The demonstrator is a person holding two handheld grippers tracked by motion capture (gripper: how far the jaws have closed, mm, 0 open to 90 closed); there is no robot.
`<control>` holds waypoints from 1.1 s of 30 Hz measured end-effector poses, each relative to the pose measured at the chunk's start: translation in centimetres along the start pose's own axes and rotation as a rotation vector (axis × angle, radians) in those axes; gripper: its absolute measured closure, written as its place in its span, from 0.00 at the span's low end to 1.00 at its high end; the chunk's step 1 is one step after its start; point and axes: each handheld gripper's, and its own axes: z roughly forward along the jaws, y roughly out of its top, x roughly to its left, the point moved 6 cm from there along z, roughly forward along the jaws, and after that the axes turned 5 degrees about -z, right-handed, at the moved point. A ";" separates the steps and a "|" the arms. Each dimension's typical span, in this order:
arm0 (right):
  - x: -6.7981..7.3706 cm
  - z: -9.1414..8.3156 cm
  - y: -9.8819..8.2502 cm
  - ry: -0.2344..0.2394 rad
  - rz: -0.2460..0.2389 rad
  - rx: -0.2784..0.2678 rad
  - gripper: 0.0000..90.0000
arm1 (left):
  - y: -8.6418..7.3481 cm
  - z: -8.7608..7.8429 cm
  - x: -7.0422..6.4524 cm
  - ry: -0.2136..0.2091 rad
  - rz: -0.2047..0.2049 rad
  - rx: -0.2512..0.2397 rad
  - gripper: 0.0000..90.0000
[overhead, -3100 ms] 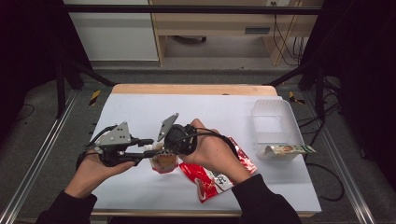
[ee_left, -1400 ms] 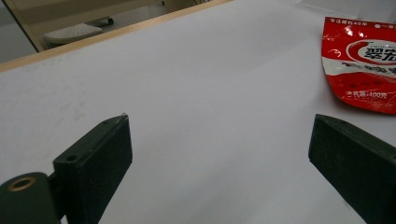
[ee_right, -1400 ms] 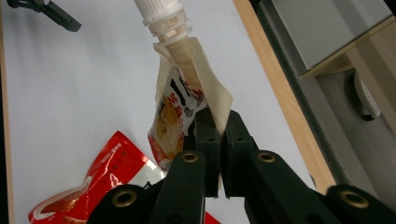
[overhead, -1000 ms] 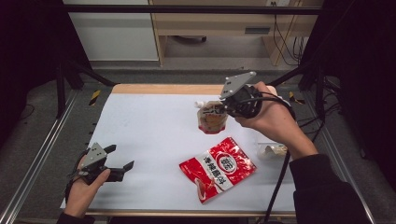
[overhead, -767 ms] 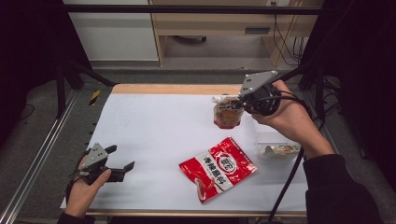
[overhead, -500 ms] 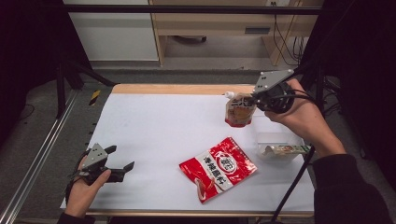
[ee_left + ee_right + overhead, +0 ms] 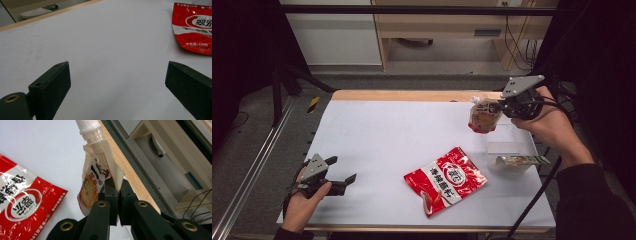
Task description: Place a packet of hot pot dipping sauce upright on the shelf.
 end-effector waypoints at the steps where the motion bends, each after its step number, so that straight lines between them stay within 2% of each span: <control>1: 0.0 0.0 0.0 0.000 0.000 0.000 0.98 | 0.0 0.0 0.0 0.000 0.000 0.000 0.07; 4: 0.2 0.0 -1.3 0.010 0.010 0.009 0.98 | 0.0 0.0 -0.1 -0.004 0.005 0.004 0.07; 20: 1.0 -0.9 -5.8 0.036 0.050 0.038 0.97 | -0.1 0.1 -0.1 -0.003 0.004 0.007 0.07; 24: 1.3 -0.7 -7.1 0.044 0.060 0.056 0.97 | -0.1 0.1 0.0 -0.001 0.003 0.007 0.07; 33: 1.9 0.5 -8.9 0.062 0.085 0.082 0.97 | -0.1 0.2 -0.1 -0.004 0.006 0.013 0.07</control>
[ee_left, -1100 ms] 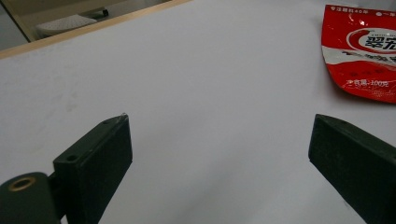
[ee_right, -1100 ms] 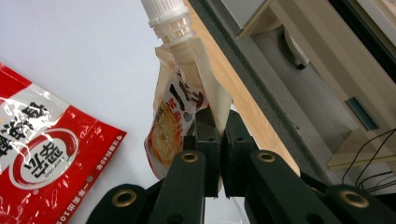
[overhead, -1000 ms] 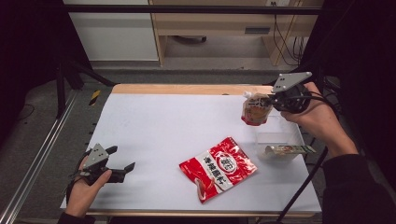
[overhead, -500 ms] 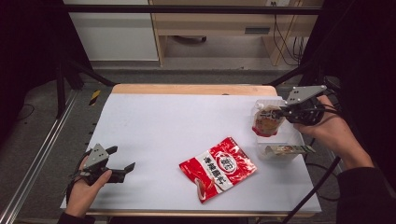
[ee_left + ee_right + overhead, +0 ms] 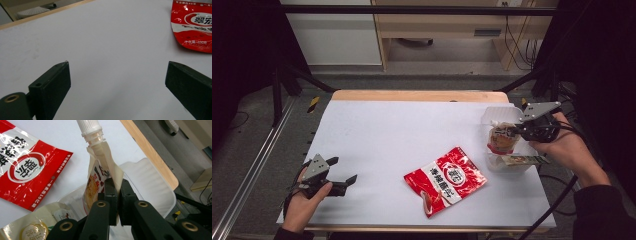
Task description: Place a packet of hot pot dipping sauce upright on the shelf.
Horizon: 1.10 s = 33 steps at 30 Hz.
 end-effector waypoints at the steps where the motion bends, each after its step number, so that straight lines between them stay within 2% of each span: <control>1: 0.0 0.2 -0.2 0.002 0.005 0.003 0.97 | 0.0 0.0 0.0 0.000 0.000 0.000 0.07; 12: 1.1 2.5 -2.7 0.044 0.073 0.033 0.95 | 0.0 0.1 -0.2 -0.006 0.004 0.002 0.07; 13: 1.1 2.5 -2.8 0.037 0.083 0.031 0.93 | 0.0 0.1 -0.2 -0.007 0.004 0.003 0.07; 15: 1.1 2.4 -2.8 0.033 0.110 0.022 0.86 | 0.0 0.1 -0.2 -0.008 0.005 0.003 0.07; 17: 1.0 2.0 -2.6 0.020 0.147 0.016 0.67 | 0.0 0.1 -0.3 -0.009 0.006 0.003 0.07; 18: 1.0 2.0 -2.6 0.020 0.147 0.016 0.67 | 0.0 0.1 -0.3 -0.008 0.005 0.000 0.07; 19: 1.1 1.2 -2.0 -0.009 0.170 0.001 0.55 | 0.0 0.1 -0.2 -0.007 0.004 -0.001 0.07; 21: 1.4 0.4 -1.2 -0.030 0.157 -0.019 0.47 | 0.0 0.1 -0.2 -0.007 0.004 0.001 0.07; 22: 1.4 0.4 -1.2 -0.030 0.157 -0.019 0.47 | 0.0 0.1 -0.2 -0.005 0.004 0.002 0.07; 23: 1.8 -0.5 -0.3 -0.058 0.148 -0.027 0.41 | 0.0 0.1 -0.2 -0.004 0.008 0.005 0.07; 24: 1.8 -0.5 -0.3 -0.058 0.148 -0.027 0.41 | 0.0 0.1 -0.2 -0.004 0.008 0.005 0.07; 25: 2.5 -1.5 0.7 -0.086 0.147 -0.046 0.35 | 0.0 0.1 -0.3 -0.006 0.012 0.006 0.07; 26: 2.5 -1.5 0.7 -0.086 0.147 -0.046 0.35 | 0.0 0.1 -0.3 -0.006 0.012 0.006 0.07; 28: 4.4 -2.7 2.4 -0.099 0.129 -0.086 0.29 | 0.0 0.1 -0.4 -0.005 0.013 0.007 0.07; 29: 4.4 -2.7 2.4 -0.099 0.129 -0.086 0.29 | 0.0 0.1 -0.4 -0.005 0.013 0.007 0.07; 32: 6.8 -3.3 3.6 -0.086 0.102 -0.106 0.23 | 0.0 0.1 -0.4 -0.006 0.013 0.008 0.07; 33: 8.4 -3.4 4.2 -0.073 0.104 -0.130 0.21 | 0.0 0.1 -0.4 -0.006 0.015 0.007 0.07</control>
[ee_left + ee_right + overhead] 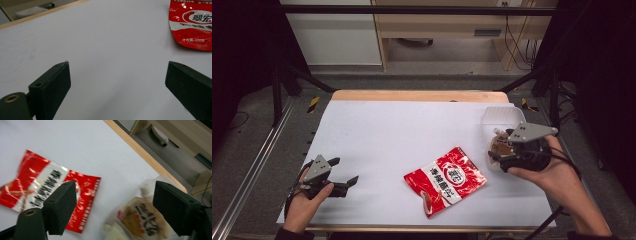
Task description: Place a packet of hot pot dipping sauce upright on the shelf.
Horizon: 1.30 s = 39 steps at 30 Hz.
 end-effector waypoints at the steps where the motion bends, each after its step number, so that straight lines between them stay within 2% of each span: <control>1: 0.7 0.1 0.1 0.009 0.008 -0.007 0.19 | 0.0 0.0 0.0 0.000 0.000 0.000 0.07; 2: 1.5 0.2 0.0 0.024 0.005 -0.009 0.18 | 0.0 0.0 0.0 -0.001 0.000 0.001 0.07; 3: 1.5 0.2 0.0 0.024 0.005 -0.009 0.18 | 0.0 0.0 0.0 -0.001 0.000 0.001 0.07; 4: 2.9 0.6 -0.2 0.039 -0.003 -0.014 0.17 | 0.0 0.0 0.0 0.000 0.000 0.002 0.07; 6: 4.1 1.0 -0.5 0.052 -0.006 -0.013 0.16 | 0.0 0.0 -0.1 -0.001 0.003 0.001 0.07; 7: 4.1 1.0 -0.5 0.052 -0.006 -0.013 0.16 | 0.0 0.0 -0.1 -0.001 0.003 0.001 0.07; 8: 5.2 1.7 -0.9 0.059 0.000 -0.003 0.15 | 0.0 0.0 -0.1 -0.001 0.003 0.003 0.07; 9: 5.2 1.7 -0.9 0.059 0.000 -0.003 0.15 | 0.0 0.0 -0.1 -0.001 0.003 0.003 0.07; 12: 6.6 3.0 -1.7 0.064 0.023 0.004 0.16 | 0.0 0.0 -0.1 0.000 0.005 0.003 0.07; 13: 6.6 3.0 -1.7 0.064 0.023 0.004 0.16 | 0.0 0.0 -0.1 0.000 0.005 0.003 0.07; 16: 7.4 4.3 -2.7 0.067 0.068 0.014 0.16 | 0.0 0.0 0.0 0.000 0.006 0.005 0.07; 17: 7.4 4.3 -2.7 0.067 0.068 0.014 0.16 | 0.0 0.0 0.0 0.000 0.006 0.005 0.07; 18: 7.6 4.8 -3.2 0.064 0.094 0.014 0.16 | 0.0 0.0 0.0 -0.001 0.007 0.005 0.07; 19: 7.6 4.8 -3.2 0.064 0.094 0.014 0.16 | 0.0 0.0 0.0 -0.001 0.007 0.005 0.07; 21: 8.0 5.5 -3.9 0.053 0.124 0.014 0.15 | -0.1 0.0 -0.1 -0.001 0.008 0.006 0.07; 30: 8.6 6.4 -6.5 0.047 0.187 0.047 0.18 | -0.1 0.0 -0.1 -0.005 0.010 0.009 0.07; 39: 9.8 6.7 -7.8 0.059 0.195 0.062 0.19 | -0.1 0.1 -0.2 -0.009 0.013 0.011 0.07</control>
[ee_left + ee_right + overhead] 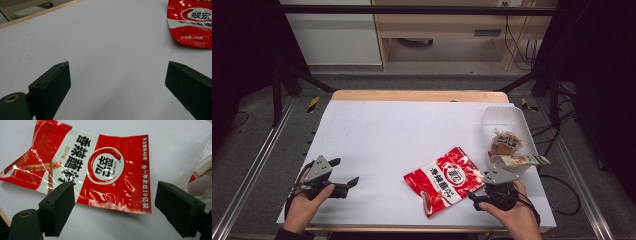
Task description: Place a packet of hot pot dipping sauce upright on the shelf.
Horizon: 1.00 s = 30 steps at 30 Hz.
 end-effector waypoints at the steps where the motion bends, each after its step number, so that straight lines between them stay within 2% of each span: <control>1: 0.0 0.1 -0.2 0.000 0.001 0.006 0.19 | 0.0 0.0 0.0 0.001 0.001 0.000 0.07; 15: -0.3 1.1 -2.0 -0.016 0.068 0.028 0.18 | -0.1 0.1 -0.2 -0.007 0.009 0.008 0.07; 26: -0.8 1.6 -2.5 -0.015 0.099 0.043 0.17 | -0.1 0.2 -0.3 -0.012 0.021 0.018 0.07; 30: -1.1 2.2 -2.9 -0.013 0.120 0.063 0.17 | -0.1 0.3 -0.4 -0.015 0.025 0.021 0.07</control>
